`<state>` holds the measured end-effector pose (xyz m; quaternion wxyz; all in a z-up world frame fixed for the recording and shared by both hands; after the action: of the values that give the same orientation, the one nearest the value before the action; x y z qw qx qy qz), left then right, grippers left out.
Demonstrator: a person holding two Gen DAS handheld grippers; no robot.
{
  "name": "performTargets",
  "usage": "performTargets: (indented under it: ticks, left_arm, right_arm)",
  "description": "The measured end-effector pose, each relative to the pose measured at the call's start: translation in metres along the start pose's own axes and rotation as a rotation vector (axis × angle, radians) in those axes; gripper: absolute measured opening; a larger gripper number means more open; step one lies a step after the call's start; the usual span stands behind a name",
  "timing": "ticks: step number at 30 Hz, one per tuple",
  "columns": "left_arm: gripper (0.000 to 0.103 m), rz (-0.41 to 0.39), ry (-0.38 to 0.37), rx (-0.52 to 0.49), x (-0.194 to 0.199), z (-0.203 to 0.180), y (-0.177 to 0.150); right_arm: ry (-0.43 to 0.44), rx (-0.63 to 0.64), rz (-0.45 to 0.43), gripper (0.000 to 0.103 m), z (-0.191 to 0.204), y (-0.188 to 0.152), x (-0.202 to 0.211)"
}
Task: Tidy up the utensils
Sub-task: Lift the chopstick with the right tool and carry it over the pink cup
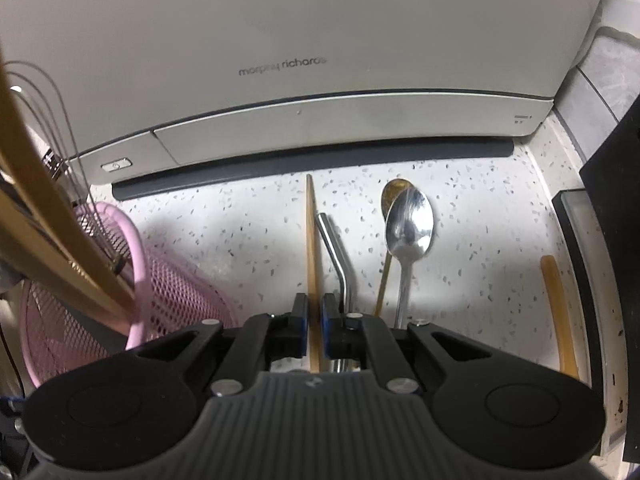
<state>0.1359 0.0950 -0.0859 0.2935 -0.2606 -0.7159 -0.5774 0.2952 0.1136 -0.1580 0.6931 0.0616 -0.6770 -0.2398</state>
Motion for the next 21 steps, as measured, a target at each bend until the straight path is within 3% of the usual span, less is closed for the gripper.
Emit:
performTargets:
  ticks: [11,21]
  left_arm:
    - [0.092,0.0,0.005,0.002,-0.002,-0.003,0.001]
    - [0.092,-0.002,0.005,0.003,-0.002,-0.001,0.001]
  right_arm:
    - [-0.046,0.012,-0.032,0.002,0.008,-0.004,-0.002]
    - [-0.049,0.001,-0.066,0.002,0.023,-0.014,0.034]
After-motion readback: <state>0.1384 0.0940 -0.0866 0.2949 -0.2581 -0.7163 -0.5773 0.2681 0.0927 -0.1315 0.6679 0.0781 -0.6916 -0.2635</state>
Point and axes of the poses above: each gripper's, at about its wrist camera, not at the fingertips, and x roughly against the way its jaws point, z to its left, y to its top, the point moved 8 cm from there along -x, roughly the way its jaws point, and after that the axes turned 7 degrees about x, right-handed, at the moved point
